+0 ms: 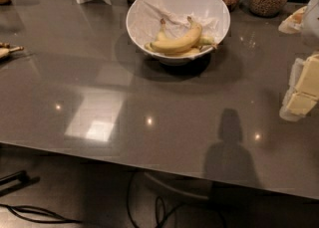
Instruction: Pick banana from white bowl
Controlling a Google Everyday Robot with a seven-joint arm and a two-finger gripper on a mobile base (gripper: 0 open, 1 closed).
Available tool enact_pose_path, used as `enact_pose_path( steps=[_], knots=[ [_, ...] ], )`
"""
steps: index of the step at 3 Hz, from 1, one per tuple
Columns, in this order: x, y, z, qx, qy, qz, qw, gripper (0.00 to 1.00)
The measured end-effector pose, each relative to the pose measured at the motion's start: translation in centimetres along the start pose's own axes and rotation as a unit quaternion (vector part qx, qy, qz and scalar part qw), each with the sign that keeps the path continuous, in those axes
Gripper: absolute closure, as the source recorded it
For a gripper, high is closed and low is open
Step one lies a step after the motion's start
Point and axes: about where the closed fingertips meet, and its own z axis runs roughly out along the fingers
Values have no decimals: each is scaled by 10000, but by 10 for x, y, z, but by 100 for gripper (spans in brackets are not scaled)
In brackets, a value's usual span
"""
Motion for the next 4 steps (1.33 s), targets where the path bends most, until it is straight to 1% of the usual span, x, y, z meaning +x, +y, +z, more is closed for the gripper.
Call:
enact_pose_path(
  steps=[1,2,3,4],
  knots=[
    [0,0,0,2,-2,-2,10000,0],
    [-10,-7,-1,176,-261,-192,9993,0],
    [-36,-25,-4,434,-702,-674,9943,0],
    [-70,-42,-3,490,-1023,-1458,9828,0]
  ],
)
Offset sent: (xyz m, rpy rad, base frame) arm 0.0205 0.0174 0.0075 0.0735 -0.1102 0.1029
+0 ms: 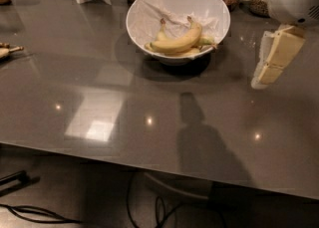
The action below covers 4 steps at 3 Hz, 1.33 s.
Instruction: Pick banana from white bowl
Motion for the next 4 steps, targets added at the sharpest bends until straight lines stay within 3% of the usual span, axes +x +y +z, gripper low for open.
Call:
enact_pose_path(
  steps=[1,2,4],
  knots=[
    [-28,-24,15,-38,-196,-740,9971,0],
    [-54,-54,43,-71,-180,-1378,9903,0],
    [-59,-57,44,-3,-144,-1587,9872,0]
  ],
)
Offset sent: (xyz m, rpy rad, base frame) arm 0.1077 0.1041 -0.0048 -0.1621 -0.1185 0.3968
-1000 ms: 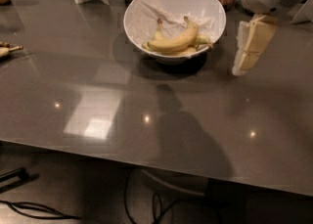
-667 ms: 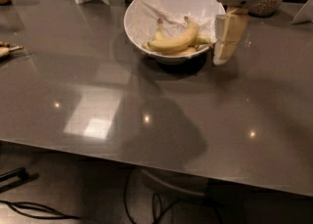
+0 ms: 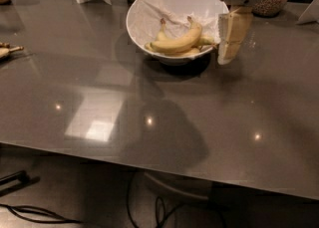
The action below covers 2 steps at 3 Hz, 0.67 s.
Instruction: Pick banana from white bowl
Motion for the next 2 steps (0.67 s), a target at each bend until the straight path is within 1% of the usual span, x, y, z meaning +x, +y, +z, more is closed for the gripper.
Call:
enact_pose_path(
  steps=[1,2],
  knots=[
    [1,-17,4,309,135,-632,9974,0],
    [0,-46,15,486,121,-1404,9888,19]
  ],
)
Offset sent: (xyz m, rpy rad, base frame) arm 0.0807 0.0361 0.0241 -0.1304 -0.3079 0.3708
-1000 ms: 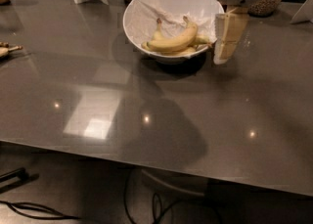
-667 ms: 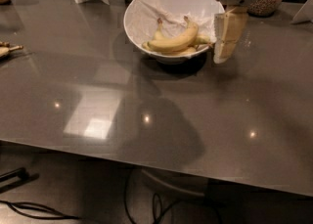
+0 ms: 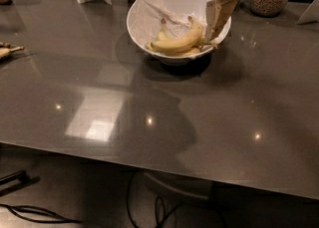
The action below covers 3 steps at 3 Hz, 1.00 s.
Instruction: Pick banana from white bowl
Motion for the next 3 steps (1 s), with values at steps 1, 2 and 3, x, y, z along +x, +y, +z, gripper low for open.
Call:
enact_pose_path(
  steps=[1,2,3],
  knots=[
    [6,-25,12,71,-55,-458,9989,35],
    [13,-37,29,-33,-96,-675,9977,41],
    [25,-38,47,-246,-84,-743,9969,38]
  ],
)
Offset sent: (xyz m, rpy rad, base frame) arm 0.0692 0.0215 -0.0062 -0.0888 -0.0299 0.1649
